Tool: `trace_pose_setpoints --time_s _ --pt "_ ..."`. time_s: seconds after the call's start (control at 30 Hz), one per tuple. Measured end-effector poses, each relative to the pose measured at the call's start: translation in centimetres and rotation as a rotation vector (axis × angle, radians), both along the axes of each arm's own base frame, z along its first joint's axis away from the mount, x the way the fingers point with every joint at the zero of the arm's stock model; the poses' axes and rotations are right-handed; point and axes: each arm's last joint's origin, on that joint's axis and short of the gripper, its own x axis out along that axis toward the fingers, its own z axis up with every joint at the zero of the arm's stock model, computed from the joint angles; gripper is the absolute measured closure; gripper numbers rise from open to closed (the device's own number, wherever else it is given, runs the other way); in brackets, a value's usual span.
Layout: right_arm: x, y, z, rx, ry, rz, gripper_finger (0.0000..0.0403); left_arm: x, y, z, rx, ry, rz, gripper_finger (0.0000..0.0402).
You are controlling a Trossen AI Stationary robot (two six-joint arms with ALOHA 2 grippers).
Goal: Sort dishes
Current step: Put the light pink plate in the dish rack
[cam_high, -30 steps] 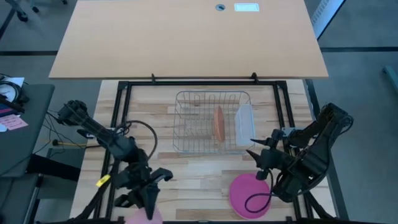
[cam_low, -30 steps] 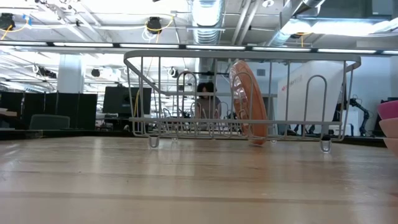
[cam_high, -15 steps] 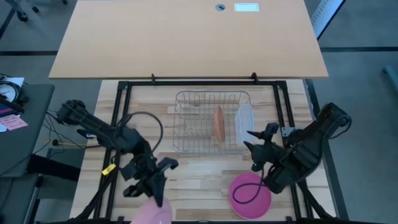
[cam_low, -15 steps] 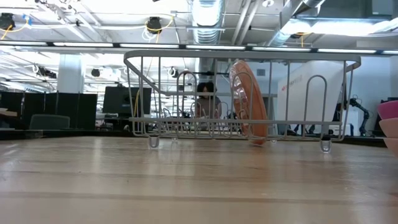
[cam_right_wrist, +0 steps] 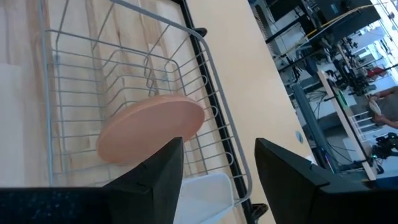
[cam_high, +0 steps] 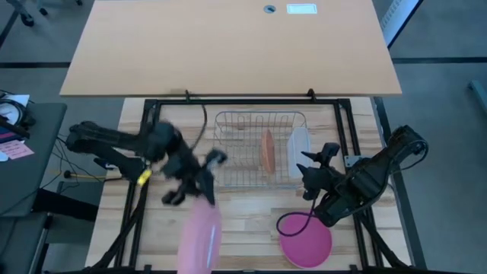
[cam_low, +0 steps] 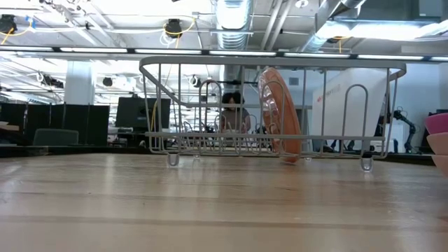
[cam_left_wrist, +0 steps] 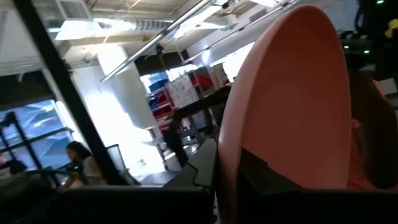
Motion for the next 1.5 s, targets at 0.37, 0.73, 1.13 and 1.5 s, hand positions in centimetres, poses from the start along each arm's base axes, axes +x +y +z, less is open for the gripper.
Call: trace_pose_setpoints --time_s 0.37,0.73,1.13,1.5 --pt "-0.1 -0.1 0.0 -0.031 0.037 0.017 0.0201 -3.2 10.1 7.0 0.126 0.089 -0.144 0.0389" --pt "0.2 -0.5 0.0 -0.04 0.043 0.0 0.0201 -5.5 14.8 8.0 0.202 0.143 -0.107 0.0389" --pt "0.9 -1.8 0.0 -0.039 0.045 -0.055 0.0201 -5.8 16.2 7.8 0.131 0.231 -0.038 0.0389" --pt "1.1 -2.0 0.0 -0.043 0.053 -0.056 0.0201 -5.2 16.6 6.6 0.083 0.303 -0.01 0.0389"
